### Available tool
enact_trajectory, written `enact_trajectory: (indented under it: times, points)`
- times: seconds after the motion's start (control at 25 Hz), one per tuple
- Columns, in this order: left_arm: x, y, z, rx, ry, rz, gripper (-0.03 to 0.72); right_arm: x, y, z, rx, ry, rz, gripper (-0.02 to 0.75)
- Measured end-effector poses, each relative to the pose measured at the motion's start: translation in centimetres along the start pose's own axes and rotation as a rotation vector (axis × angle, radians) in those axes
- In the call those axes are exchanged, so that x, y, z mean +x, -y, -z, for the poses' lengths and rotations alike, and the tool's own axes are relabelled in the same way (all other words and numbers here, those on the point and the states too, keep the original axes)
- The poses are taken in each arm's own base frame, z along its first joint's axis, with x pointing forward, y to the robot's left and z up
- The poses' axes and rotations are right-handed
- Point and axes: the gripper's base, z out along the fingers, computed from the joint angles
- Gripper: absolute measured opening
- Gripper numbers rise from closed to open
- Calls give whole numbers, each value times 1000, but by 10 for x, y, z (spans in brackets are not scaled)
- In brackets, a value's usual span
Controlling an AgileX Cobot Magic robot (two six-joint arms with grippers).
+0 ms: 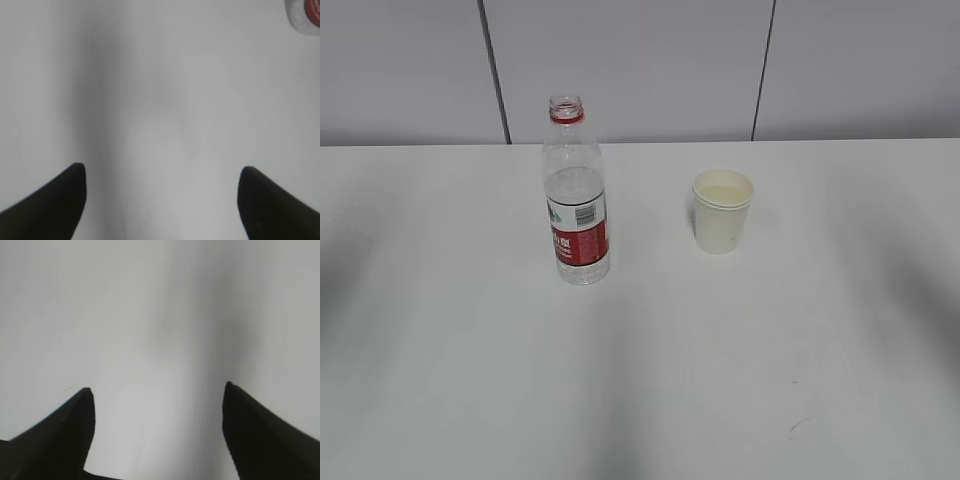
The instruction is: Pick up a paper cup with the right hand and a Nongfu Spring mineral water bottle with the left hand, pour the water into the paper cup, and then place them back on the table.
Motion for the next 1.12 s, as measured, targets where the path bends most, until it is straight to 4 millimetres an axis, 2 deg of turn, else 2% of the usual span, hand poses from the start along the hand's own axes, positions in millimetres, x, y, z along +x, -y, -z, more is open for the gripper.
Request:
enact_trajectory:
  times: [0.2,0.4,0.6,0.88,1.12]
  points:
    - [55,8,7,-3,58,1,565,45,-11,19,-8,59,-2,593]
    - [96,14,8,3,99,6,565,83,-21,30,-20,126,8,593]
    - [134,25,3,65,139,38,565,110,-26,36,-6,194,22,592]
    - [156,33,20,97,287,6,563,144,-31,31,-7,230,27,592]
    - [183,37,29,101,365,-16,522,177,-37,26,-10,287,36,592]
